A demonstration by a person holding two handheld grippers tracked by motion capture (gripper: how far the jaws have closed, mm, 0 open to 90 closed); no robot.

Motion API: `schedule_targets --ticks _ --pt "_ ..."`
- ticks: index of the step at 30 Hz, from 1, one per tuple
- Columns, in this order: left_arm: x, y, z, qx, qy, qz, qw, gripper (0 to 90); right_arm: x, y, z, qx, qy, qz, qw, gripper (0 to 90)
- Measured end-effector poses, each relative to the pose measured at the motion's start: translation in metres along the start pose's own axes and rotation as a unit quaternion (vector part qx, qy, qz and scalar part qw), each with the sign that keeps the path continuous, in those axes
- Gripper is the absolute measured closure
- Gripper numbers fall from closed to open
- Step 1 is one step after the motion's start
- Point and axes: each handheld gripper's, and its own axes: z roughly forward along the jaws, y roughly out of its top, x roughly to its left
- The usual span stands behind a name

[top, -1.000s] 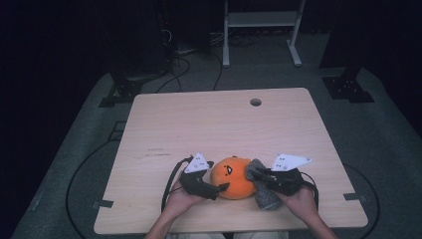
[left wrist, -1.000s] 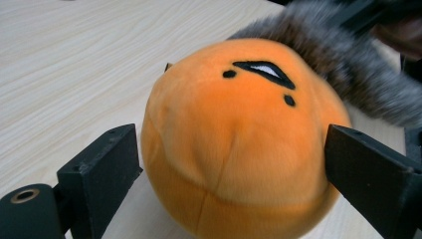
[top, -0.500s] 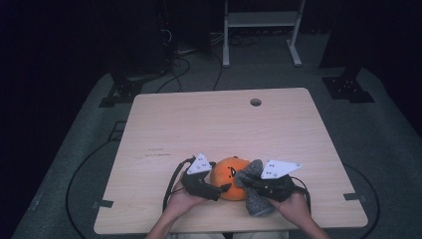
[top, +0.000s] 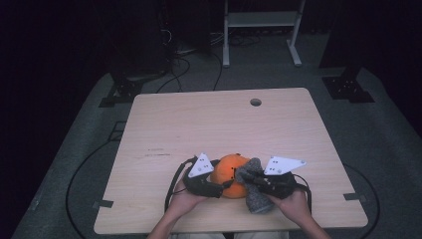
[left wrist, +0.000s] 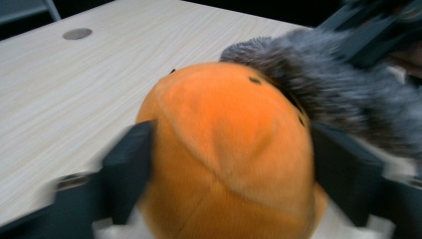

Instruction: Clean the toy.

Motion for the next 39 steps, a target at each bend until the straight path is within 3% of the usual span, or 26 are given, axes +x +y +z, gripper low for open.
schedule_targets --ticks 1,2,3,6,7,9,13,14,15,16,17,18,19,20,21,24,25,26,28,30,31,33,34,35,36,39 --pt "-0.003 0.000 -0.001 0.003 0.001 0.024 0.9997 31.3 0.004 0.002 0.000 -0.001 0.001 -0.007 1.0000 80.9" --pt "-0.003 0.000 -0.001 0.003 0.001 0.024 0.9997 34.2 0.007 0.003 0.001 0.000 0.001 -0.016 0.9999 80.9" --pt "-0.010 0.001 -0.003 0.007 0.004 0.066 0.9978 36.5 0.008 0.003 0.002 0.004 0.001 -0.021 0.9998 80.9" --pt "-0.012 0.001 -0.003 0.011 0.006 0.078 0.9969 38.3 0.003 -0.001 0.002 0.008 0.002 -0.013 0.9999 81.0" --pt "-0.012 0.000 -0.003 0.009 0.005 0.077 0.9970 38.3 -0.007 -0.005 -0.001 0.014 -0.018 0.003 0.9997 81.0" --pt "-0.013 0.000 -0.003 0.008 0.003 0.085 0.9964 38.2 -0.015 -0.008 -0.005 0.016 -0.032 0.020 0.9992 81.0" --pt "-0.019 0.002 -0.002 0.011 -0.001 0.112 0.9936 37.6 -0.008 0.000 -0.009 -0.018 -0.010 0.011 0.9997 81.0" --pt "-0.019 0.002 -0.002 0.011 -0.001 0.112 0.9936 34.8 -0.008 0.000 -0.009 -0.018 -0.010 0.011 0.9997 81.0" --pt "-0.018 0.003 -0.002 0.011 -0.002 0.100 0.9950 26.2 -0.002 -0.001 -0.002 -0.006 -0.011 -0.002 0.9999 81.1" --pt "-0.016 0.004 -0.002 0.011 -0.004 0.084 0.9964 26.2 -0.002 -0.001 -0.002 -0.006 -0.011 -0.002 0.9999 81.1" --pt "-0.011 0.004 -0.001 0.004 -0.013 0.046 0.9989 19.3 -0.002 -0.002 0.000 -0.006 -0.005 0.004 1.0000 81.1" --pt "-0.007 0.004 -0.001 -0.003 -0.025 0.011 0.9996 12.4 0.001 -0.003 0.001 -0.006 0.010 0.005 0.9999 81.1" --pt "-0.004 0.003 -0.001 -0.004 -0.030 -0.011 0.9995 12.4 0.001 -0.003 0.001 -0.006 0.010 0.005 0.9999 81.1" --pt "-0.003 0.003 -0.001 0.001 -0.029 -0.017 0.9995 20.6 0.007 -0.003 0.002 -0.002 0.016 -0.008 0.9998 81.1" --pt "-0.004 0.000 -0.002 0.006 -0.020 0.014 0.9997 25.6 0.010 -0.003 0.003 0.004 0.008 -0.019 0.9998 81.1" --pt "-0.006 -0.001 -0.004 0.009 -0.016 0.031 0.9993 34.7 0.006 -0.004 0.002 0.009 0.002 -0.014 0.9999 81.1" --pt "-0.008 -0.002 -0.005 0.013 -0.013 0.049 0.9986 36.3 -0.005 -0.008 -0.002 0.013 -0.007 0.013 0.9998 81.1" --pt "-0.008 -0.002 -0.005 0.013 -0.014 0.054 0.9984 37.0 -0.009 -0.010 -0.003 0.013 -0.010 0.021 0.9996 81.1" --pt "-0.006 -0.002 -0.006 0.007 -0.021 0.043 0.9988 35.3 -0.013 -0.013 -0.006 0.018 -0.008 0.033 0.9993 81.1" --pt "-0.002 0.001 -0.006 0.001 -0.024 0.007 0.9997 20.7 -0.012 -0.015 -0.007 0.015 0.001 0.033 0.9993 81.1" --pt "-0.002 0.001 -0.006 0.001 -0.024 0.007 0.9997 14.7 -0.012 -0.015 -0.007 0.015 0.001 0.033 0.9993 81.1" --pt "0.004 0.001 -0.004 0.002 -0.034 -0.030 0.9990 15.9 -0.002 -0.012 -0.005 0.012 0.020 0.020 0.9995 81.0" --pt "0.004 0.001 -0.004 0.002 -0.034 -0.030 0.9990 23.2 0.001 -0.010 -0.004 0.011 0.020 0.014 0.9996 81.0" --pt "0.001 -0.002 -0.004 0.006 -0.023 0.001 0.9997 28.4 0.003 -0.009 -0.004 0.012 0.015 0.008 0.9998 80.9" --pt "0.001 -0.002 -0.004 0.006 -0.023 0.001 0.9997 31.9 0.003 -0.009 -0.004 0.012 0.015 0.008 0.9998 80.9" --pt "-0.003 -0.003 -0.006 0.007 -0.026 0.023 0.9994 35.6 -0.011 -0.013 -0.005 0.020 0.000 0.028 0.9994 80.9"
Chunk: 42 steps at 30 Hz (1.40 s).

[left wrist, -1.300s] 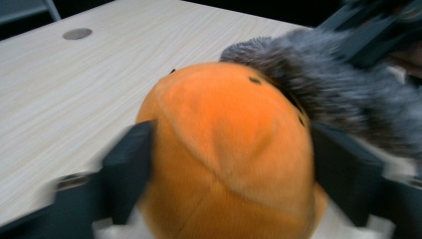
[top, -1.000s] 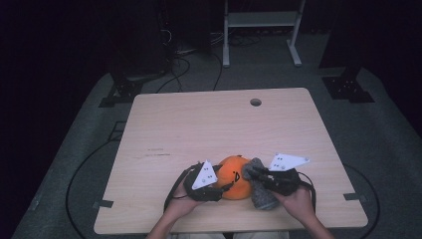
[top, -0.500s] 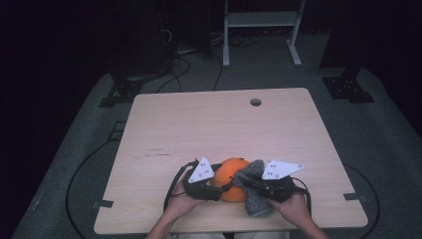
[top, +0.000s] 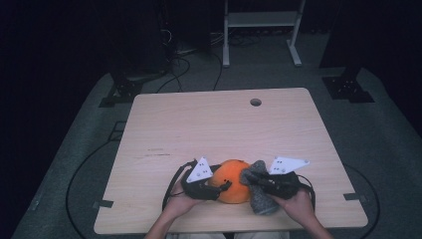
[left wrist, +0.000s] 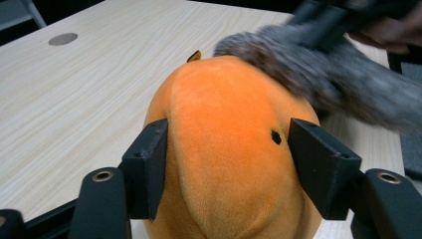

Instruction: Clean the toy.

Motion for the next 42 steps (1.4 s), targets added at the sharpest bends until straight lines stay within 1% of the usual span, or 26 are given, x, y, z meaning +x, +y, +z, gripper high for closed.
schedule_targets --ticks 1,2,5,7,8,9,10,11,12,14,15,16,19,22,23,24,26,28,31,32,34,35,37,39,40,42 --pt "0.000 0.000 0.000 0.000 0.000 0.000 1.0000 36.2 0.000 0.000 0.000 0.000 0.000 0.000 1.0000 80.9" --pt "-0.001 0.000 0.000 0.000 -0.004 0.008 1.0000 36.7 -0.010 -0.003 -0.003 0.006 -0.018 0.018 0.9996 80.9" --pt "-0.002 0.000 -0.001 0.000 -0.008 0.013 0.9999 36.4 -0.014 -0.005 -0.005 0.004 -0.015 0.030 0.9994 80.9" --pt "0.004 0.004 -0.002 -0.004 -0.016 -0.029 0.9994 20.1 -0.006 -0.005 -0.006 -0.015 0.013 0.010 0.9998 80.8" --pt "0.007 0.004 -0.002 -0.003 -0.016 -0.046 0.9988 16.3 -0.002 -0.004 -0.005 -0.016 0.020 0.003 0.9997 80.8" --pt "0.009 0.003 -0.002 0.001 -0.017 -0.049 0.9986 16.3 0.002 -0.004 -0.003 -0.018 0.029 -0.003 0.9994 80.8" --pt "0.010 0.001 -0.002 0.006 -0.017 -0.040 0.9991 20.5 0.004 -0.004 -0.001 -0.019 0.032 -0.006 0.9993 80.8" --pt "0.010 0.001 -0.002 0.006 -0.017 -0.040 0.9991 26.9 0.004 -0.004 -0.001 -0.019 0.032 -0.006 0.9993 80.8" --pt "0.010 -0.001 -0.002 0.008 -0.014 -0.033 0.9993 26.9 0.005 -0.005 0.000 -0.014 0.026 -0.005 0.9995 80.9" --pt "0.010 -0.003 -0.003 0.010 -0.010 -0.031 0.9994 32.4 -0.002 -0.008 0.002 -0.011 0.025 0.011 0.9996 80.9" --pt "0.011 -0.004 -0.003 0.009 -0.010 -0.034 0.9993 33.6 -0.009 -0.012 0.001 -0.007 0.018 0.033 0.9993 81.0" --pt "0.012 -0.006 -0.004 0.009 -0.012 -0.039 0.9991 34.3 -0.015 -0.016 0.001 0.001 0.006 0.046 0.9989 80.9" --pt "0.014 -0.009 -0.005 0.009 -0.012 -0.043 0.9989 34.8 -0.021 -0.020 0.000 0.010 -0.006 0.070 0.9975 80.9" --pt "0.015 -0.011 -0.007 0.010 -0.012 -0.038 0.9992 34.9 -0.018 -0.017 -0.002 0.001 -0.001 0.071 0.9975 80.8" --pt "0.015 -0.012 -0.007 0.012 -0.013 -0.038 0.9991 34.8 -0.014 -0.014 -0.002 -0.012 0.009 0.057 0.9983 80.9" --pt "0.017 -0.014 -0.008 0.012 -0.013 -0.042 0.9990 34.4 -0.013 -0.012 0.000 -0.008 0.005 0.054 0.9985 80.9" --pt "0.018 -0.015 -0.008 0.011 -0.015 -0.043 0.9989 33.9 -0.017 -0.014 0.004 0.002 0.001 0.063 0.9980 81.0" --pt "0.018 -0.015 -0.008 0.010 -0.015 -0.043 0.9989 33.7 -0.022 -0.017 0.005 0.017 -0.017 0.078 0.9967 80.9" --pt "0.017 -0.015 -0.008 0.007 -0.015 -0.042 0.9990 33.5 -0.026 -0.019 0.003 0.022 -0.027 0.091 0.9952 80.8" --pt "0.015 -0.015 -0.008 0.007 -0.017 -0.033 0.9993 33.4 -0.024 -0.015 -0.002 -0.009 -0.008 0.093 0.9956 80.6" --pt "0.014 -0.014 -0.008 0.006 -0.017 -0.030 0.9994 33.4 -0.018 -0.009 -0.004 -0.025 -0.007 0.076 0.9968 80.6" --pt "0.014 -0.014 -0.008 0.006 -0.017 -0.030 0.9994 33.4 -0.016 -0.007 -0.004 -0.026 -0.008 0.071 0.9971 80.6" --pt "0.014 -0.014 -0.008 0.007 -0.014 -0.032 0.9994 33.6 -0.016 -0.008 0.001 -0.008 -0.021 0.066 0.9976 80.7" --pt "0.013 -0.014 -0.008 0.007 -0.013 -0.031 0.9994 34.2 -0.018 -0.011 0.003 -0.003 -0.024 0.072 0.9971 80.8" --pt "0.013 -0.014 -0.007 0.004 -0.012 -0.030 0.9995 34.4 -0.023 -0.013 0.003 0.004 -0.027 0.086 0.9959 80.8" --pt "0.012 -0.013 -0.007 0.004 -0.013 -0.028 0.9995 34.9 -0.022 -0.012 0.001 0.000 -0.027 0.086 0.9960 80.8"
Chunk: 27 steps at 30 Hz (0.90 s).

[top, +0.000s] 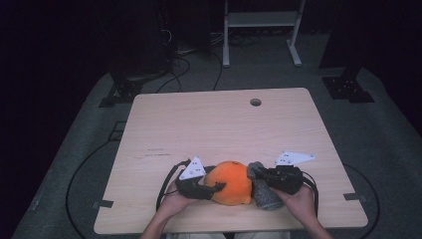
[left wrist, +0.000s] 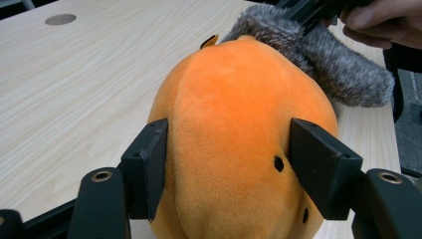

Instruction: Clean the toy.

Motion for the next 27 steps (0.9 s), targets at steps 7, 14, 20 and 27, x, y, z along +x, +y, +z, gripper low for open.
schedule_targets --ticks 7,14,20,27 --pt "-0.002 0.005 -0.002 -0.010 -0.025 -0.012 0.9996 24.9 0.016 0.006 0.002 -0.020 0.032 -0.033 0.9987 81.0" --pt "0.007 0.004 0.007 0.011 -0.028 -0.055 0.9980 28.0 0.021 0.005 0.000 -0.013 0.022 -0.056 0.9981 81.0" --pt "-0.017 0.015 0.011 -0.034 0.062 0.058 0.9958 36.8 0.020 0.015 -0.013 -0.064 0.009 -0.046 0.9969 81.0" --pt "-0.021 0.009 0.012 -0.019 0.052 0.068 0.9961 34.6 0.004 0.005 -0.001 -0.038 0.004 -0.012 0.9992 81.1"
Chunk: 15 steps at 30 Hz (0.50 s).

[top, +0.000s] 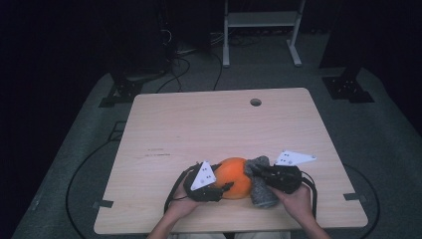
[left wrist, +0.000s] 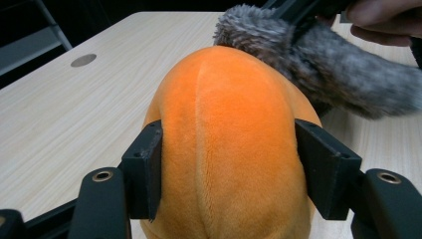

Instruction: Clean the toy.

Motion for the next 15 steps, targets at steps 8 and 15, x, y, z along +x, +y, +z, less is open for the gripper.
schedule_targets --ticks 8,15 --pt "-0.006 0.003 0.002 0.001 0.006 0.015 0.9999 33.6 0.016 0.010 -0.009 -0.035 0.024 -0.024 0.9988 81.0" --pt "-0.008 0.006 0.003 0.005 0.010 0.011 0.9999 33.9 0.004 0.005 -0.004 0.003 -0.019 -0.013 0.9997 81.1"
